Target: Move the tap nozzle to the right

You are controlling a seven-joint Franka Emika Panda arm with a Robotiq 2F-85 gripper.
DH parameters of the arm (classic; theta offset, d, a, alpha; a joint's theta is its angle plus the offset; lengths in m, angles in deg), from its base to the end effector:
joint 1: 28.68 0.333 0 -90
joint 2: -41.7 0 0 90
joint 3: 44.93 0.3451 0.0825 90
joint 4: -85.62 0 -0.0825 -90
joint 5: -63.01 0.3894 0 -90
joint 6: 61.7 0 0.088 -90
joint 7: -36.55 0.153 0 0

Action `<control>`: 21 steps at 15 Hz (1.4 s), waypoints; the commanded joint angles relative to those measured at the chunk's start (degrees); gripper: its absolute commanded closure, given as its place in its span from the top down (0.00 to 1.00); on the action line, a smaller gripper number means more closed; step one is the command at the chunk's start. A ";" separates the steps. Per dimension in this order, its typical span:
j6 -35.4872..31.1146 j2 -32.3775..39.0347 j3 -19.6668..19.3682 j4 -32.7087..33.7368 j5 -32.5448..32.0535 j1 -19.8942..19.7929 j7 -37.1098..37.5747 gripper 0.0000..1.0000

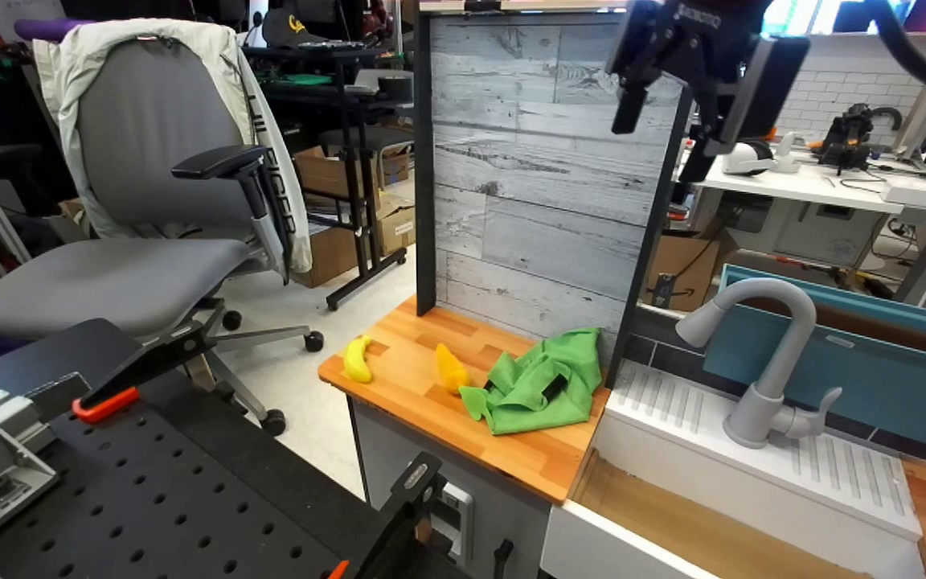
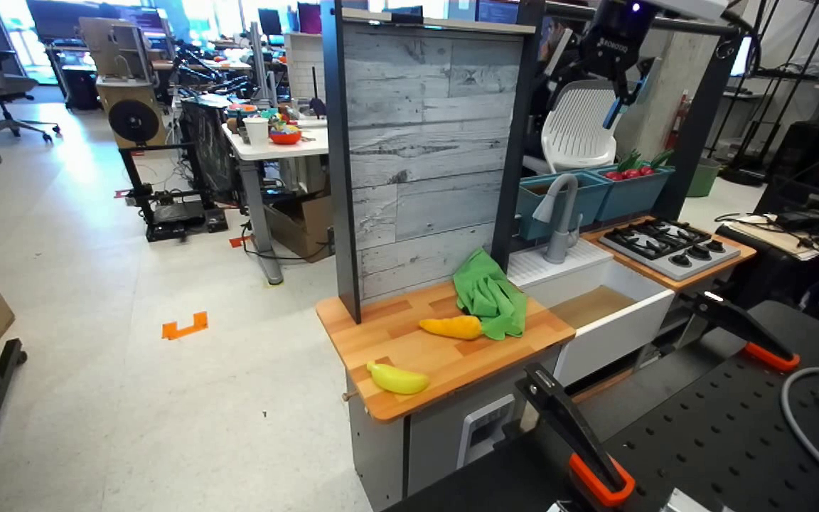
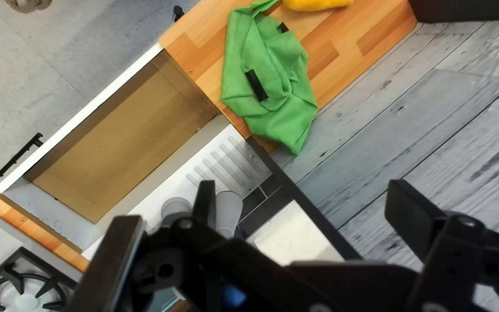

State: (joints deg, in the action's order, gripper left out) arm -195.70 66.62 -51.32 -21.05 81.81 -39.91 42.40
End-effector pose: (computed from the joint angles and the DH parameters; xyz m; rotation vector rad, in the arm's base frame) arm 0.6372 -0.1818 0.2681 -2.8103 0.9024 -0.1003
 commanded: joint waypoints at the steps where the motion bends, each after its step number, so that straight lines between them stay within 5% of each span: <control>1: 1.77 7.95 0.18 9.31 2.67 -3.67 0.12 1.00; 8: -1.09 18.75 -0.66 20.07 2.27 -6.37 6.56 1.00; 20: -8.63 31.36 -4.75 27.77 -2.78 -0.80 19.85 1.00; 21: -8.70 31.78 -4.94 27.97 -3.30 -0.40 20.34 0.75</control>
State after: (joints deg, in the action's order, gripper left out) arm -203.39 96.12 -54.37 4.61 80.49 -42.26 60.01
